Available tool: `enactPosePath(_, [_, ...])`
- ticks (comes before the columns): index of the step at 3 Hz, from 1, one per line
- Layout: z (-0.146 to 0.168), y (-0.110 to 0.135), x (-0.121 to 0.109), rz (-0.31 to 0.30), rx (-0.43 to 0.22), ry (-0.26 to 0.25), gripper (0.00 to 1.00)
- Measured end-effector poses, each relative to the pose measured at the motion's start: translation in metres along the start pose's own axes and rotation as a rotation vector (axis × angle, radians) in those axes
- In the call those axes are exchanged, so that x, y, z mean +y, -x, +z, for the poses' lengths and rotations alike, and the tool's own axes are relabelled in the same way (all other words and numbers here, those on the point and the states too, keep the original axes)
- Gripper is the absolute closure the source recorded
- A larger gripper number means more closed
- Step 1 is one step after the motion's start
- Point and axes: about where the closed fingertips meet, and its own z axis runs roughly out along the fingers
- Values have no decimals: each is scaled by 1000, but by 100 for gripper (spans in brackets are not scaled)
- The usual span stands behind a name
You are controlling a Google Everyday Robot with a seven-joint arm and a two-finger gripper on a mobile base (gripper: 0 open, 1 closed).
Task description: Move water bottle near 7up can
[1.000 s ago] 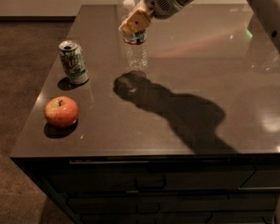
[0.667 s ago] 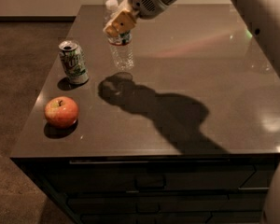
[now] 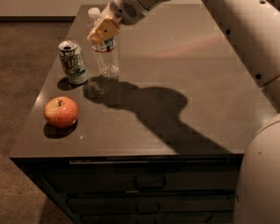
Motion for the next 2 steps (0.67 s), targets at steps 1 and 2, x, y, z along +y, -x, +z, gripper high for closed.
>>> enactPosePath(1, [16, -3, 5, 21, -14, 42, 100])
enactPosePath(2, [27, -7, 7, 30, -39, 63, 82])
